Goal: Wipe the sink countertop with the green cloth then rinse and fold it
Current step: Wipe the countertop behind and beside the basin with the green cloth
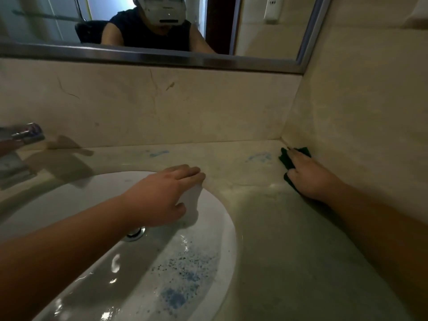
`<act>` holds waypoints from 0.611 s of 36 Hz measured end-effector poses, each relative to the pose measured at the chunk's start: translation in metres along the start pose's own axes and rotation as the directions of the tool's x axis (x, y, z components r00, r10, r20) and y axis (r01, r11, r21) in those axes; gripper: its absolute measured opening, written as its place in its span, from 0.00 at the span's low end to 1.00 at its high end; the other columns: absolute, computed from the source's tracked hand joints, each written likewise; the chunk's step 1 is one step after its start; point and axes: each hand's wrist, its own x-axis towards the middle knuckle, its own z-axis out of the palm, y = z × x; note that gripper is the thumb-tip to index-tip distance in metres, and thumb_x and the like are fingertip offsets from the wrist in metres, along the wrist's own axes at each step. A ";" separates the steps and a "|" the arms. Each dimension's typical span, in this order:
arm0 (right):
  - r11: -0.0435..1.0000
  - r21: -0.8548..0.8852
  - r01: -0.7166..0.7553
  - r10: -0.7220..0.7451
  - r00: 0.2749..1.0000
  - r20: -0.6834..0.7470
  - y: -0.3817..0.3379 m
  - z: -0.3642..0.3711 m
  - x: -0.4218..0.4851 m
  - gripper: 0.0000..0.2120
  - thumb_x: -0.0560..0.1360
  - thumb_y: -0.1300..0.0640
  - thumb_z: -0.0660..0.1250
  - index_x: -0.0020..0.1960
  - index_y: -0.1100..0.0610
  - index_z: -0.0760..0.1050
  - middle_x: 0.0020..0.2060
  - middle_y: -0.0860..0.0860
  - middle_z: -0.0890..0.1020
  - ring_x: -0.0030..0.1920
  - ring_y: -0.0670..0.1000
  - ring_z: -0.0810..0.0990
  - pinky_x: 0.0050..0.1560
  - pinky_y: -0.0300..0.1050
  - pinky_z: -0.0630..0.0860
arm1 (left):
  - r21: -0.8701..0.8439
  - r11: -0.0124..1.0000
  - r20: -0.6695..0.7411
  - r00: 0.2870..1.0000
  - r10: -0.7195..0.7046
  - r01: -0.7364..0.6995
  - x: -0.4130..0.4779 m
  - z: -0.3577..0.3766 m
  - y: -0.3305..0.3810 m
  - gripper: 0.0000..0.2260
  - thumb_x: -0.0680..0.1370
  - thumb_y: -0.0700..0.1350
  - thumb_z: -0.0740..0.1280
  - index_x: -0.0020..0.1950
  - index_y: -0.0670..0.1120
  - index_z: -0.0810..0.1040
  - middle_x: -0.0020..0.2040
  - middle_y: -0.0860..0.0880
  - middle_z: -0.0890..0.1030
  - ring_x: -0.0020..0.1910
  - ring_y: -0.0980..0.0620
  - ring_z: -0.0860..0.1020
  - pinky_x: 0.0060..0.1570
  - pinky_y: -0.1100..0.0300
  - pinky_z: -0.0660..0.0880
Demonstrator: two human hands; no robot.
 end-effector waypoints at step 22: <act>0.846 0.346 0.405 -0.465 0.879 0.108 -0.159 0.023 -0.051 0.24 0.81 0.64 0.58 0.68 0.42 0.80 0.55 0.42 0.83 0.43 0.31 0.79 0.42 0.24 0.70 | -0.129 0.972 -0.007 0.980 -0.199 0.197 -0.012 -0.020 -0.045 0.39 0.76 0.34 0.62 0.83 0.62 0.62 0.84 0.56 0.63 0.83 0.50 0.62 0.79 0.50 0.61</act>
